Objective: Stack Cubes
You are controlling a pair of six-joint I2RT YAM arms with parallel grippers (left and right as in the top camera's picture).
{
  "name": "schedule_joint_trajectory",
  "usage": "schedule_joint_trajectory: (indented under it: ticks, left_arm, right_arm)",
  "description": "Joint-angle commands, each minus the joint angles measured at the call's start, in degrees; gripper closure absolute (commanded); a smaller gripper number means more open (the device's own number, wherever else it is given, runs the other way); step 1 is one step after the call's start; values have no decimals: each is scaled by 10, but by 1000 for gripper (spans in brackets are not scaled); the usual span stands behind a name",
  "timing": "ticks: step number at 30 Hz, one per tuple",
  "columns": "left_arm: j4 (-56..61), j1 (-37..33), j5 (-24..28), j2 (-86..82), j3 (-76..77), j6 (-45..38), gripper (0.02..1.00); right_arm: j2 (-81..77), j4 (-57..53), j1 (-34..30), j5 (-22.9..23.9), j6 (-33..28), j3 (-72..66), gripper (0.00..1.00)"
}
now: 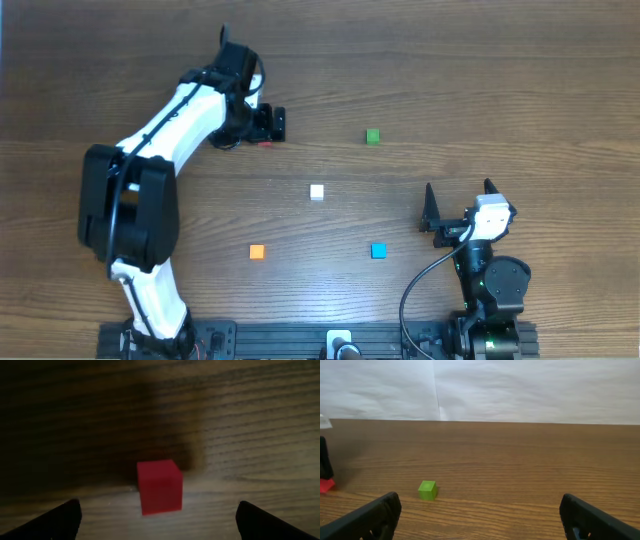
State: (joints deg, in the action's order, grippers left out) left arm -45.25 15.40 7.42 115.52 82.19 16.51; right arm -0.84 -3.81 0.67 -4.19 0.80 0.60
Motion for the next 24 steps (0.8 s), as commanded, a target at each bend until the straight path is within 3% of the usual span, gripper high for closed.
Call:
schedule_joint_trajectory:
  ticks: [1, 11, 17, 24]
  left_arm:
    - [-3, 23, -29, 35, 46, 2, 25]
    - [-24, 29, -61, 65, 64, 3, 40]
    - [-37, 29, -72, 65, 64, 3, 110]
    - [-37, 29, -85, 65, 64, 5, 266]
  right_arm:
    - [3, -2, -3, -3, -5, -3, 9]
    - [3, -2, -3, -3, -5, -3, 9]
    - [3, -2, -3, -3, -5, -3, 7]
    - [3, -2, -3, -3, -5, -3, 7]
